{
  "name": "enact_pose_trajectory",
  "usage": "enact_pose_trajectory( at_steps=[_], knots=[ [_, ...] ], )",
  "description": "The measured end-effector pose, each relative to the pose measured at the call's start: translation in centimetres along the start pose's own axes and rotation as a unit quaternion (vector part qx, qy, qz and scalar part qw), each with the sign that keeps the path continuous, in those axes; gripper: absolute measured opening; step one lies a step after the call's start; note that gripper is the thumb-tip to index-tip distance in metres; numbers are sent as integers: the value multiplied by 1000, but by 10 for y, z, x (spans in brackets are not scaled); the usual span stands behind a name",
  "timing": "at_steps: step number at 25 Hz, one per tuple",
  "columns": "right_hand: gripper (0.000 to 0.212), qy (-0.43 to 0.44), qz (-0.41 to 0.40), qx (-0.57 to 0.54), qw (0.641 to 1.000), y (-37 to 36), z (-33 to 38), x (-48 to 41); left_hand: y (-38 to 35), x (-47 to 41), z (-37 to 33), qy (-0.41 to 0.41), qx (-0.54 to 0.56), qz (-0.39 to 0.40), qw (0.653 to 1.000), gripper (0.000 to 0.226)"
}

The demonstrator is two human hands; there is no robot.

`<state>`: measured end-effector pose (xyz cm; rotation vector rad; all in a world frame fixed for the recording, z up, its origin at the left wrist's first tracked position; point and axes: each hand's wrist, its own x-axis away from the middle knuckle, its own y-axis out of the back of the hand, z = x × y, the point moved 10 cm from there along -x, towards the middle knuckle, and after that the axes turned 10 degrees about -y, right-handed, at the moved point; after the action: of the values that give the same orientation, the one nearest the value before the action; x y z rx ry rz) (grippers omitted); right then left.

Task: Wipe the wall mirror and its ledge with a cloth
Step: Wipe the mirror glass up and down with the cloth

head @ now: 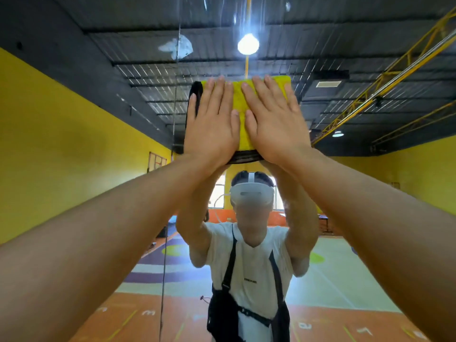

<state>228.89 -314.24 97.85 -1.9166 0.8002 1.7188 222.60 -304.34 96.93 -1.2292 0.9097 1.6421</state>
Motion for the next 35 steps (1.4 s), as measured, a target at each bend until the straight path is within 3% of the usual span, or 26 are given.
enact_pose_trajectory(
  at_steps=[13,22,35],
  knots=[
    [56,-37,-11,21,999,-3,5,134,-7,120,-40,-45,9,10,999,62],
    [56,-10,3,8,1000,-10,45,288,-19,283,-67,-53,-4,70,996,60],
    [58,1,78,-20,997,-30,79,562,-31,548,-141,-77,59,72,993,62]
  ],
)
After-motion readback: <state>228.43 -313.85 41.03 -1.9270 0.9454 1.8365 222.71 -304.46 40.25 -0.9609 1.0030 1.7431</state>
